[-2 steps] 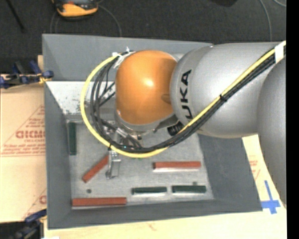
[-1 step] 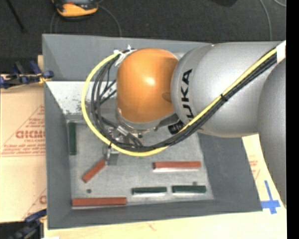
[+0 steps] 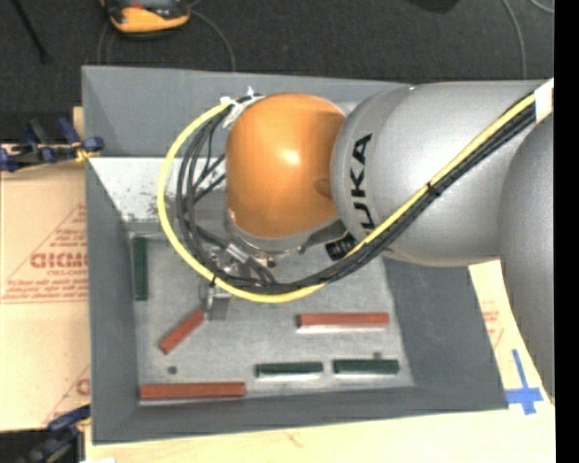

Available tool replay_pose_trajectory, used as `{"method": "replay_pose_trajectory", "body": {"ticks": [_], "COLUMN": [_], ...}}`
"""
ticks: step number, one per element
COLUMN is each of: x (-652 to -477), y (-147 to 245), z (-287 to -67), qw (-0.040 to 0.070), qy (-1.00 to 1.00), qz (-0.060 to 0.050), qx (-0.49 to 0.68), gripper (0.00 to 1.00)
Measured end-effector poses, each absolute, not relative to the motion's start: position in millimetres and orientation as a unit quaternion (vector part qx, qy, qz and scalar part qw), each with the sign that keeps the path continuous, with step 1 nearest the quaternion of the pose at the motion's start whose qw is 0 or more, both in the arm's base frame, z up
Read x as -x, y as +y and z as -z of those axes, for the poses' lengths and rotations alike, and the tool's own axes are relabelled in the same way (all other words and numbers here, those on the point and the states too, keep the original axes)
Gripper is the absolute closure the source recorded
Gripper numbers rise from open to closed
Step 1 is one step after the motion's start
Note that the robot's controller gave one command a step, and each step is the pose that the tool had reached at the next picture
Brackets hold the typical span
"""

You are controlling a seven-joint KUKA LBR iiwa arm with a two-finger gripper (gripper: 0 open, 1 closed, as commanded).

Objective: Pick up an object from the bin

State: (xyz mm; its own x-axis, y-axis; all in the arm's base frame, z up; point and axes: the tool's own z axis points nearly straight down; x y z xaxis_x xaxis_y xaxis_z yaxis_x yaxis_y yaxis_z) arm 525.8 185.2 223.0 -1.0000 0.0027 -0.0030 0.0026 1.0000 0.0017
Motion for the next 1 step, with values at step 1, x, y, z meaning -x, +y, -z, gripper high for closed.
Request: {"method": "replay_pose_trajectory", "body": {"ticks": [1], "x": [-532.8], "y": [200.8], "z": [-201.3], "qw": [0.003], "qy": [1.0], "qz": [-0.001], "qx": [-0.031], "gripper": [1.0]}}
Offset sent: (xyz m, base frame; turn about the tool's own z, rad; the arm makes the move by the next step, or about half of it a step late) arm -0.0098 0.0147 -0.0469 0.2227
